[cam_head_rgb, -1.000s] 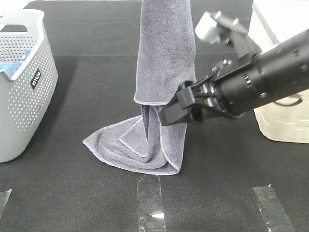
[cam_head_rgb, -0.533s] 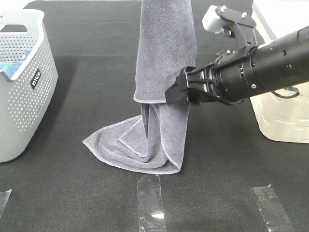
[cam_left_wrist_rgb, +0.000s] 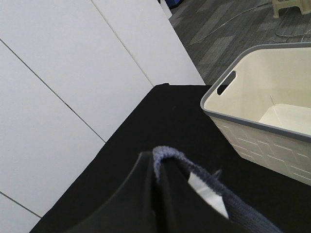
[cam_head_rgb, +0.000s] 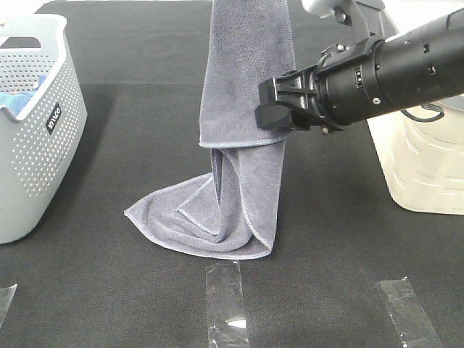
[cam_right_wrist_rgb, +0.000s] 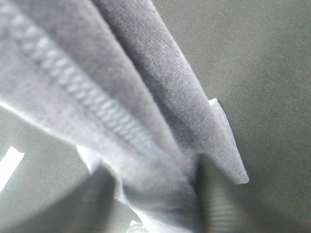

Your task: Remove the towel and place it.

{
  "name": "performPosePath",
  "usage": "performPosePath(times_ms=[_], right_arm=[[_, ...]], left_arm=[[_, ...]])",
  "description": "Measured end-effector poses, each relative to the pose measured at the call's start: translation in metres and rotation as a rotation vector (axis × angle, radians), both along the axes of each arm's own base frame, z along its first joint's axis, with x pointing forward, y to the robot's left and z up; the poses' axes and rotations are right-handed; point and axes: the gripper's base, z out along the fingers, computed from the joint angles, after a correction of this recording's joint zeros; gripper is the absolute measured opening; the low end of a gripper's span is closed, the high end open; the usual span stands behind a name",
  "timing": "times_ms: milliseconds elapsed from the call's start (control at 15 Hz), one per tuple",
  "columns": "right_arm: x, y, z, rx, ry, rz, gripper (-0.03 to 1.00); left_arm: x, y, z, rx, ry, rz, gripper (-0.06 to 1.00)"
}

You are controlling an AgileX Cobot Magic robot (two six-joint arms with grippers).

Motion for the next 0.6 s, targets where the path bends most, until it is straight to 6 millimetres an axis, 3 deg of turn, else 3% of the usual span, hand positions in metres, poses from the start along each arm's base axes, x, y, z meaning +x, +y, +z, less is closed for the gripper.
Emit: performPosePath(times_ms=[200,400,600], right_arm=[[-0.001,0.000,0.000,-0.002,0.009,0.011,0.01],[-0.006,0.001,0.002,-0.003,0.028,0.047,0.00],[-0.016,-0.007,0.029,0.016,-0.074,0.044,0.05]], left_arm=[[0.000,0.000,0.000,0.003,0.001,0.001,0.00],[0.001,0.002,-0.002,0.045,-0.010,0.017,0.00],[0.003,0.006,-0.005,0.105,-0.006,0.045,0.00]])
